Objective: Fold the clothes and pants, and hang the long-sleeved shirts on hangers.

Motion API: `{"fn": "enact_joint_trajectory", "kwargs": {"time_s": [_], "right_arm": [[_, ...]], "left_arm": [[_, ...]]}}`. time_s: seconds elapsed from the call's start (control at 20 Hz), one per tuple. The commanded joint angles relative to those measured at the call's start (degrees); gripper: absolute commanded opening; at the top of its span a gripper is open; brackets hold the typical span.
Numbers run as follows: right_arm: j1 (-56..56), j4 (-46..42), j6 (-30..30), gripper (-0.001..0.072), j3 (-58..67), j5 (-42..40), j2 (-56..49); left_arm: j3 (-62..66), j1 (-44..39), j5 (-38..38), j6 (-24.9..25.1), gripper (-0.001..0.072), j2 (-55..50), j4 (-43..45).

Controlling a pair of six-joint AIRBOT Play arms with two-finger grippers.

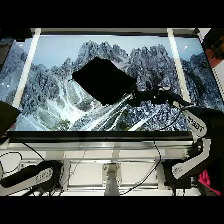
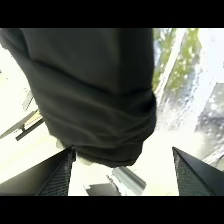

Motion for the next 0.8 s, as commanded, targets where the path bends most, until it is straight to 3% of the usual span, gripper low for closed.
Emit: {"fn": "enact_joint_trajectory", "kwargs": {"time_s": [0.0, 0.2, 0.45, 0.7, 0.75], "right_arm": [[0.28, 0.04, 0.07, 0.07, 0.55, -1.77, -0.92], [2.75, 1.49, 0.94, 0.0699, 5.92, -2.29, -4.52], [7.32, 1.33, 6.19, 0.0684, 11.39, -6.6, -8.5], [9.25, 1.57, 6.19, 0.0679, 11.41, -8.94, -9.09], [9.22, 1.57, 6.19, 0.0648, 11.41, -8.94, -9.09]], "left_arm": [[0.04, 0.04, 0.0, 0.0, 0.0195, -0.13, 0.0], [0.02, 0.04, 0.0, 0.0, 0.0194, -0.24, 0.0], [0.02, 0.04, -0.02, 0.0, 0.0195, -0.24, 0.0], [0.02, 0.04, 0.0, 0.0, 0.0194, -0.24, 0.0], [0.02, 0.04, 0.0, 0.0, 0.0194, -0.24, 0.02]]}}
